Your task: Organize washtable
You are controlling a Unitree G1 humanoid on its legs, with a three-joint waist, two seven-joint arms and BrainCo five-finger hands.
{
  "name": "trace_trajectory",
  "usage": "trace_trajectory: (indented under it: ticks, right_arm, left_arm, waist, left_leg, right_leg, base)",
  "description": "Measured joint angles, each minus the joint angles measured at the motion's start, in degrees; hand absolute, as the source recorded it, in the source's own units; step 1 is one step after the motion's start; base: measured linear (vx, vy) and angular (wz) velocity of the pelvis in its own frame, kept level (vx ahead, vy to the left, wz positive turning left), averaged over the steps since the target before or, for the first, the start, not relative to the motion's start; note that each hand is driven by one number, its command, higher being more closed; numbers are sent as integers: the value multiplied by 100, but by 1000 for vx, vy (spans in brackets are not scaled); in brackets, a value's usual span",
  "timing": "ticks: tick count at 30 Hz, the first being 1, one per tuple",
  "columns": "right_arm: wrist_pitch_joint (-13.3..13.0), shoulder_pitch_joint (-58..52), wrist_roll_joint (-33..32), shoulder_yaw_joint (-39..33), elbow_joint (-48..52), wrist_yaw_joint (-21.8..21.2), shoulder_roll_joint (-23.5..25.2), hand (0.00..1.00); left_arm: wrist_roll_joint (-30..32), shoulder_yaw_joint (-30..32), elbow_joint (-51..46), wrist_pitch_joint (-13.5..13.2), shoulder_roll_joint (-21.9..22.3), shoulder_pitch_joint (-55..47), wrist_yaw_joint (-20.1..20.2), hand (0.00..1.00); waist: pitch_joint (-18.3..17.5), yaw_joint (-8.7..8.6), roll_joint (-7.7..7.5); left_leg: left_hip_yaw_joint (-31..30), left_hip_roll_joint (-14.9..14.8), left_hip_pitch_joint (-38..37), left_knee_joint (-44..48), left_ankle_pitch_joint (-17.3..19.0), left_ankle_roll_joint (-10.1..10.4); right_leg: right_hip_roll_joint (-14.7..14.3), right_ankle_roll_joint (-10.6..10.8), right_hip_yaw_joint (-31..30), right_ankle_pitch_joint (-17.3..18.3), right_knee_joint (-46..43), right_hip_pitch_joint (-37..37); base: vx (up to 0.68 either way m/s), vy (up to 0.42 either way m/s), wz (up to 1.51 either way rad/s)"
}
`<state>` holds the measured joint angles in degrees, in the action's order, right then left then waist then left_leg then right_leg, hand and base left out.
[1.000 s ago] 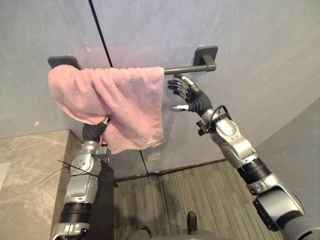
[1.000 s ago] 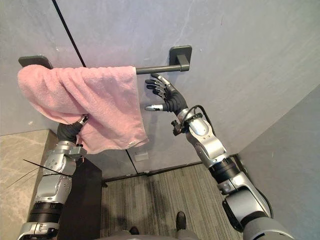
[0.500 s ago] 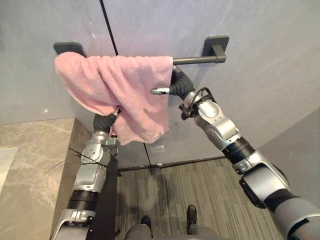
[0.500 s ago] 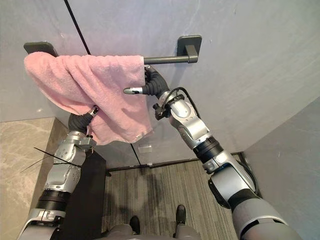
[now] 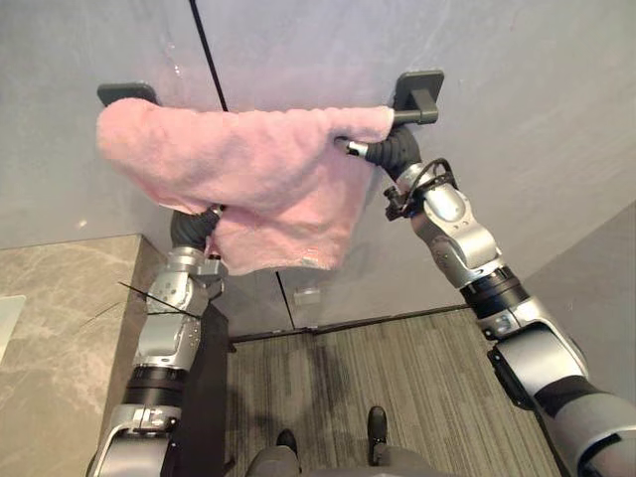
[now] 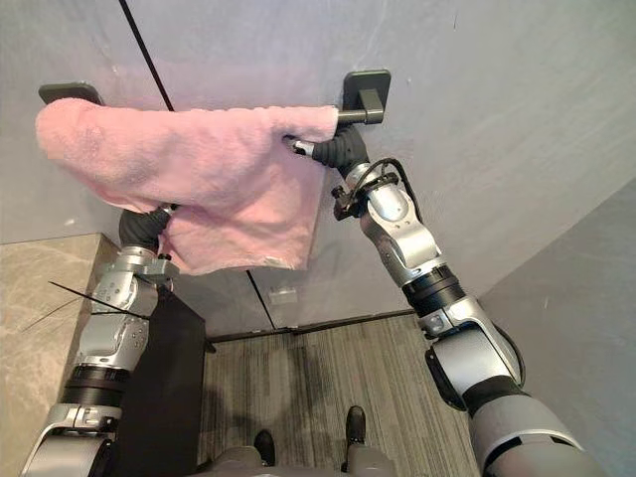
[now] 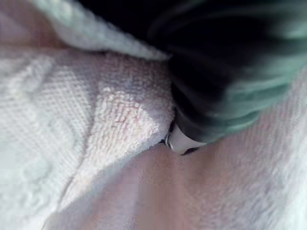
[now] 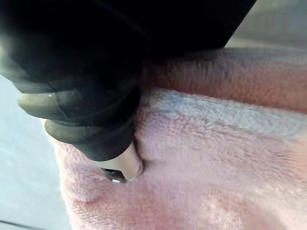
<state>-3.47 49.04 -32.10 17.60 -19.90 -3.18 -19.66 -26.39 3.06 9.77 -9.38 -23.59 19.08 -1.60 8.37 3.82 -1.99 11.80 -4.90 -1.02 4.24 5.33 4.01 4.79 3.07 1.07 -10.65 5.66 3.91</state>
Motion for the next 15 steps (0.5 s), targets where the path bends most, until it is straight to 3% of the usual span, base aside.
trace_trajectory:
  ticks: [15]
  right_arm:
    - [30, -395, -1, -140, 355, 48, 68, 100]
  left_arm:
    - [-8, 112, 141, 5, -77, 8, 15, 100]
  waist:
    - [1, 5, -106]
  left_leg:
    - [93, 15, -64, -31, 0, 0]
  right_leg:
    - [15, 2, -104, -13, 3, 1]
  base:
    - [-18, -3, -3]
